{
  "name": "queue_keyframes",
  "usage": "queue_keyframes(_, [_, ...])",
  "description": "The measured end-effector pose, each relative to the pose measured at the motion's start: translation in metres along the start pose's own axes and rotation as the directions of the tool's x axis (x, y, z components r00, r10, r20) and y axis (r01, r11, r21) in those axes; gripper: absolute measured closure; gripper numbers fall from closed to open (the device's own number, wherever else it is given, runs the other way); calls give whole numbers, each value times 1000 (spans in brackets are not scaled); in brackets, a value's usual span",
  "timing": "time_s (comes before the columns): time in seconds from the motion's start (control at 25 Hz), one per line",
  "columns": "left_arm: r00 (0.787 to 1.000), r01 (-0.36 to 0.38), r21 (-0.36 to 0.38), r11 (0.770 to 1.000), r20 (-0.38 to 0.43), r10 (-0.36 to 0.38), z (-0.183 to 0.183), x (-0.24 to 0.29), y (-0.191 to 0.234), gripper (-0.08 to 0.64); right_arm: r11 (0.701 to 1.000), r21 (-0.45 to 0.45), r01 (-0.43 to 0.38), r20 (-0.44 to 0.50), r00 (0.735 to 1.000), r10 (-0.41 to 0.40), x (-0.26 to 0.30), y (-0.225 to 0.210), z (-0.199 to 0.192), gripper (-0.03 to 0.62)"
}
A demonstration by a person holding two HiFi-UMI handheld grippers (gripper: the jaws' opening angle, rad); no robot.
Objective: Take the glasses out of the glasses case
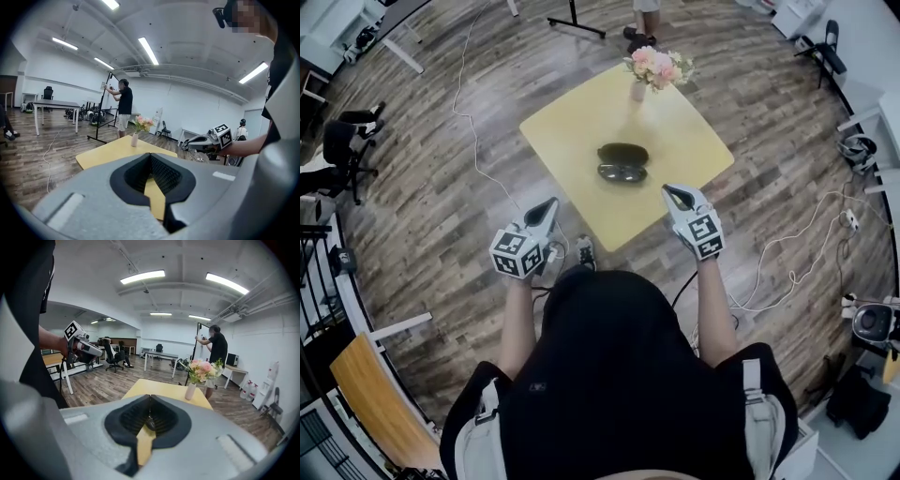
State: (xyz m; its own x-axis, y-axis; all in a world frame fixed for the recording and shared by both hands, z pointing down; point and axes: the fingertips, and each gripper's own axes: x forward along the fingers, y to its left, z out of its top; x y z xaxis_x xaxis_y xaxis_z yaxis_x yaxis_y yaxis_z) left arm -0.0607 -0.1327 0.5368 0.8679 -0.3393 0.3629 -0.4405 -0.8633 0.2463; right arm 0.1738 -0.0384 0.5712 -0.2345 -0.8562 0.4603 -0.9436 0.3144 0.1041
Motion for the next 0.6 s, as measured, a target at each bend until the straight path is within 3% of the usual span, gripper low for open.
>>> queue_keyframes(0.4, [994, 102, -11, 995, -28, -102, 23, 50, 75, 549, 997, 31, 66, -40, 997, -64, 63, -15, 26, 588])
queue_keyframes(0.6, [984, 174, 1, 985, -45, -174, 33, 74, 93, 549, 992, 55, 117, -73, 991, -112, 76, -22, 27, 588])
